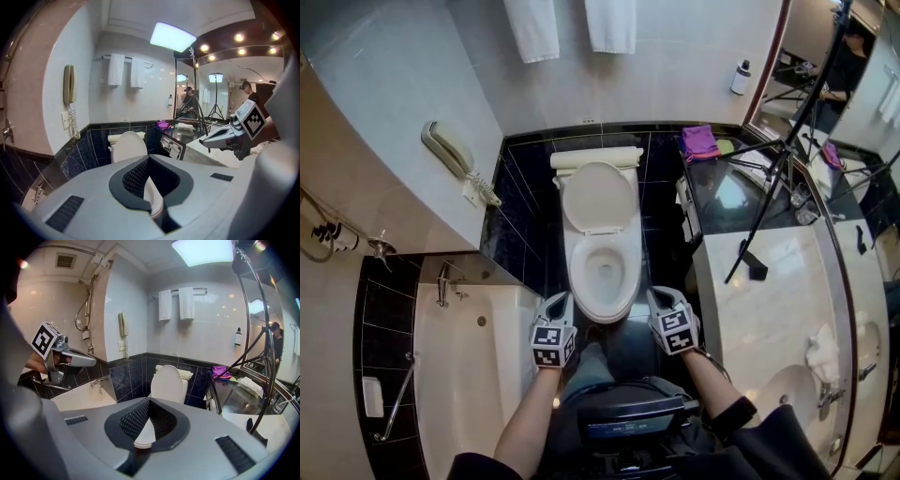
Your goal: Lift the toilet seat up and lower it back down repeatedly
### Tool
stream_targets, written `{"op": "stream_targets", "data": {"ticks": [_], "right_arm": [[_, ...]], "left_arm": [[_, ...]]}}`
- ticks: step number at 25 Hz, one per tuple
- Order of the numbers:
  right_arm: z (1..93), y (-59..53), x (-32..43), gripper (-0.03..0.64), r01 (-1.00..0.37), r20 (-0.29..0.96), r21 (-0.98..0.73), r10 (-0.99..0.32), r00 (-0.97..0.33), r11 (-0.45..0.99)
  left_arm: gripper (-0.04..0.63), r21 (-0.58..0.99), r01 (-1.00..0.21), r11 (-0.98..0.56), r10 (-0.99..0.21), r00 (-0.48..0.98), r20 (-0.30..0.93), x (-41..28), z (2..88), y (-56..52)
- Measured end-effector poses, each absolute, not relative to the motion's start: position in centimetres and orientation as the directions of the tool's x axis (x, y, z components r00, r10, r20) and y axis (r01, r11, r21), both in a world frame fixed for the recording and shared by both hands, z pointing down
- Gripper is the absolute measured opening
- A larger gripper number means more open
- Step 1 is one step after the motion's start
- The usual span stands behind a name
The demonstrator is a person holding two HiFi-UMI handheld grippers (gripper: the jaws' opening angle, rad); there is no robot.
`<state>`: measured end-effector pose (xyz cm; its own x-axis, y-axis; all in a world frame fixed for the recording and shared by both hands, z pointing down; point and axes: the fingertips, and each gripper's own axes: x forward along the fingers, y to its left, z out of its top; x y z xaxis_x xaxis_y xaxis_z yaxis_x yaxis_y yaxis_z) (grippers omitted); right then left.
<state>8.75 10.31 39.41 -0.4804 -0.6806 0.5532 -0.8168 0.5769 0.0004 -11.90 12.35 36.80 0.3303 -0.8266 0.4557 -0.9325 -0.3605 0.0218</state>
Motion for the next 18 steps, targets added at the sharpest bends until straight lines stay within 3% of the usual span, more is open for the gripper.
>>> {"op": "stream_targets", "data": {"ticks": [11, 18], "right_arm": [[40.9, 10.4, 9.0, 0.026, -0.831, 0.567, 0.015, -0.690, -0.451, 0.556], [45.0, 8.8, 9.4, 0.179, -0.845, 0.609, -0.051, -0.654, -0.449, 0.533]], "left_arm": [[-0.008, 0.013, -0.932, -0.364, -0.826, 0.329, 0.458, -12.0, 37.7, 13.3], [-0.008, 0.001, -0.914, -0.405, -0.804, 0.357, 0.476, -11.3, 39.6, 12.0]]}}
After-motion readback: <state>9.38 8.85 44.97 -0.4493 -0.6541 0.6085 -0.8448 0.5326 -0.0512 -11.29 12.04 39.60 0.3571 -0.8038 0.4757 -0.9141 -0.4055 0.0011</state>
